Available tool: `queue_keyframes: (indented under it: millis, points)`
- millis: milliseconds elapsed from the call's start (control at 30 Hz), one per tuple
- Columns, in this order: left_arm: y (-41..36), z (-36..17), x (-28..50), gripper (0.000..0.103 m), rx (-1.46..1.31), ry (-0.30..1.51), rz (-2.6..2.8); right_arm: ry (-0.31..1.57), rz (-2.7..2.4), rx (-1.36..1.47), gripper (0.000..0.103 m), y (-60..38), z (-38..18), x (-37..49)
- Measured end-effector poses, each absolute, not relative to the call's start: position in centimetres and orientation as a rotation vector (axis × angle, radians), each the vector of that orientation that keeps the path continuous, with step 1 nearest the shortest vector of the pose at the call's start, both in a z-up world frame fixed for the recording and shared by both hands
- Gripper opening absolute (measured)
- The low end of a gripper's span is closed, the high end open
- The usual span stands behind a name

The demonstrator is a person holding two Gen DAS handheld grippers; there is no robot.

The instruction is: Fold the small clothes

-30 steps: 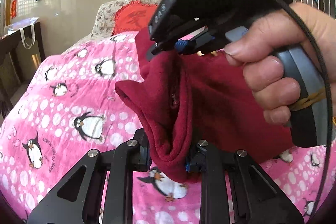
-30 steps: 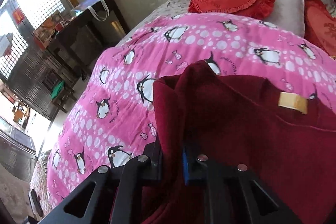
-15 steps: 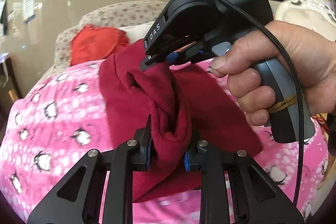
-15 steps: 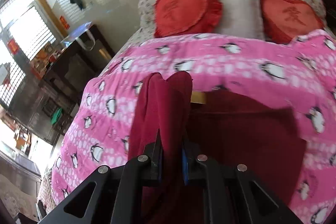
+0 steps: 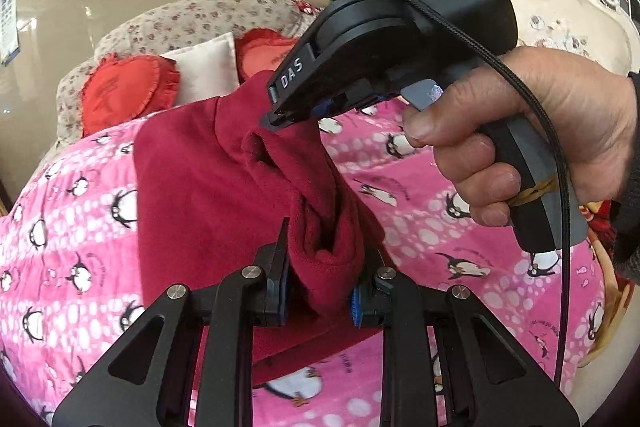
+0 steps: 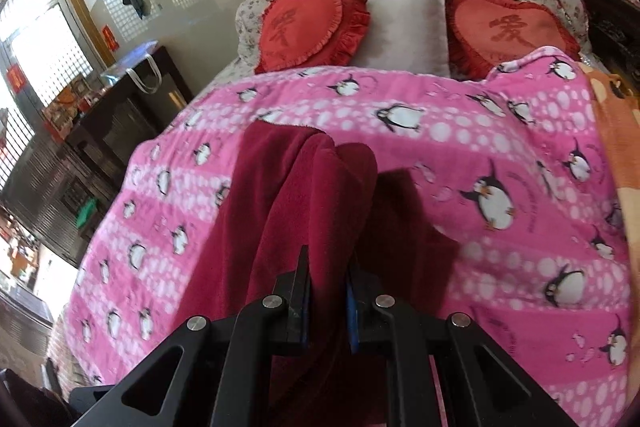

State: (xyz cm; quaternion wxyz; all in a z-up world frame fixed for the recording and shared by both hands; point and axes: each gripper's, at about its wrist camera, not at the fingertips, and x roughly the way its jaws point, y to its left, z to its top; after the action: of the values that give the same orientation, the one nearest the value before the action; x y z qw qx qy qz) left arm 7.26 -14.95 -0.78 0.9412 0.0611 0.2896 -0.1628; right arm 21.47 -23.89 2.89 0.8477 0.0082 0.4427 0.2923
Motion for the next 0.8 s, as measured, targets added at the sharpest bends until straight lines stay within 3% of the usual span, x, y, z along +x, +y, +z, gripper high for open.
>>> queue_keyframes:
  millis: [100, 167, 267, 467, 633, 800]
  points:
    - [-16.2, -1.5, 7.3, 0.022, 0.136, 0.625, -0.352, 0.942, 0.588, -0.01, 0.013, -24.6, 1.9, 21.7]
    - [-16.9, -2.3, 7.3, 0.029, 0.154, 0.672, -0.364, 0.948, 0.557, -0.036, 0.014, -24.8, 0.6, 22.2]
    - [-16.8, -2.5, 6.3, 0.029, 0.137, 0.711, -0.436, 0.956, 0.514, 0.022, 0.026, -25.9, -0.9, 22.6]
    - [-12.0, 0.3, 4.0, 0.029, 0.043, 0.651, -0.437, 0.737, 0.425, 0.278, 0.027, -31.6, 2.1, 18.9]
    - [-6.7, -0.5, 6.5, 0.029, -0.022, 0.651, -0.264, 0.644, 0.649, 0.116, 0.027, -29.5, 5.0, 12.4]
    - [-6.8, -3.3, 8.2, 0.029, -0.04, 0.717, -0.24, 0.684, 0.734, -0.06, 0.025, -23.4, 2.8, 9.5]
